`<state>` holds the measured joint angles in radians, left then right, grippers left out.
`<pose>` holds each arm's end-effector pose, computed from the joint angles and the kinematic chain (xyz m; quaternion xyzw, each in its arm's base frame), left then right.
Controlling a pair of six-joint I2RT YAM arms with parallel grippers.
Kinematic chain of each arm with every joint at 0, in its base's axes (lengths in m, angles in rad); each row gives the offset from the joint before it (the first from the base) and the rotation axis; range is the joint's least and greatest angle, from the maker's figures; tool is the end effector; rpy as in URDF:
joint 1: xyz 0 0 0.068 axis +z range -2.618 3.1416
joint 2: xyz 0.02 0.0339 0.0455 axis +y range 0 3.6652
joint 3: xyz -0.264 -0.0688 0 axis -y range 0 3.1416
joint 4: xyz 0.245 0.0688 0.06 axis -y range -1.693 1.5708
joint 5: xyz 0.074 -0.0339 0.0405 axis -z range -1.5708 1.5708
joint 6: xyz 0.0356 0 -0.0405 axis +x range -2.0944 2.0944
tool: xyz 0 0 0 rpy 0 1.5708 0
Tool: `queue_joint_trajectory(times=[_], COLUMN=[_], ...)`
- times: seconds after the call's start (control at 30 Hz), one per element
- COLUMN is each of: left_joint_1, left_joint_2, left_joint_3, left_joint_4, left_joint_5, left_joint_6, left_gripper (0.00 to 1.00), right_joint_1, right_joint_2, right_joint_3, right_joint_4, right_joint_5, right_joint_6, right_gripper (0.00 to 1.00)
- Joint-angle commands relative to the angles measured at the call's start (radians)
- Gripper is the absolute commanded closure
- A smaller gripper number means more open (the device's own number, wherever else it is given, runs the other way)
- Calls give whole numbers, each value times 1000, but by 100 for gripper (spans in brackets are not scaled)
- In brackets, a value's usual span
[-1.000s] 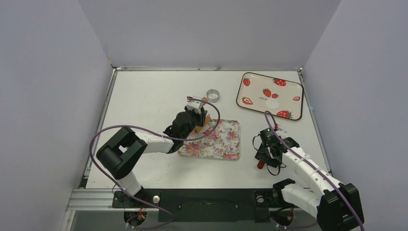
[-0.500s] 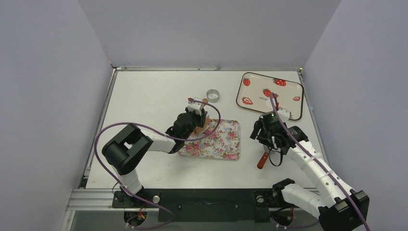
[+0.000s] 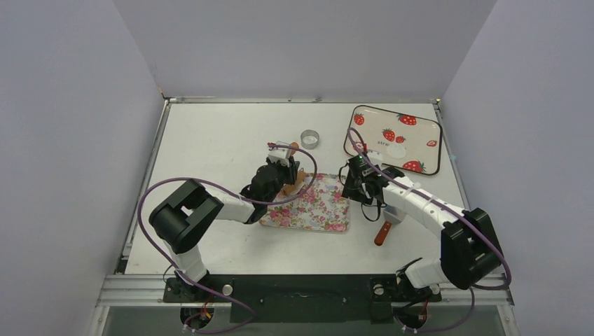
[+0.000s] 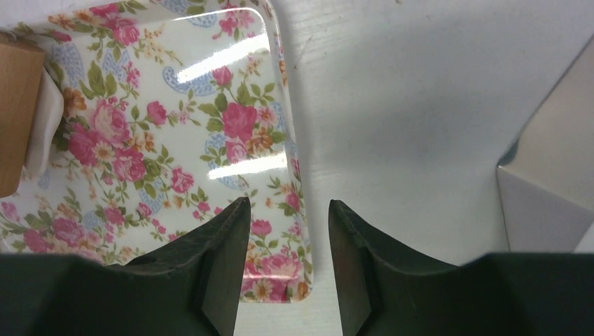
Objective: Roll out the dumpling wrappers from the dough
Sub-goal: Place the spatula at the center of the board.
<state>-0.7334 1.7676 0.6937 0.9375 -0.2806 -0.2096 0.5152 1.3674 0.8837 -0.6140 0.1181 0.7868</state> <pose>0.2654 -0.2259 0.1709 0.1044 0.7446 -0.2017 0.6277 0.2294 0.1251 0.2139 0.1451 0.9597 0.0961 0.2209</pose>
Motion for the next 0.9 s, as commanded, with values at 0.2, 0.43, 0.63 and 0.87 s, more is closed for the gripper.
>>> queue_joint_trajectory(times=[0.2,0.43,0.63,0.87], left_joint_1=[36,38,63,48], left_joint_2=[23,18,8,-71], left_joint_3=[-110,-160,-184,-194], left_joint_4=[-59,-24,-30,21], left_joint_5=[-27,-41,-55,195], left_joint_6=[-51,-13,35,150], left_gripper=[100,100,100,100], right_joint_1=[-8,-7,-4,16], right_joint_2=[214,288,303,256], right_joint_3=[86,55,9,43], right_joint_4=[179,216,236,158], right_joint_5=[-11,-41,-45,-15], right_joint_6=[-87,-132,-121,-139], right_gripper=[70,84,100,97])
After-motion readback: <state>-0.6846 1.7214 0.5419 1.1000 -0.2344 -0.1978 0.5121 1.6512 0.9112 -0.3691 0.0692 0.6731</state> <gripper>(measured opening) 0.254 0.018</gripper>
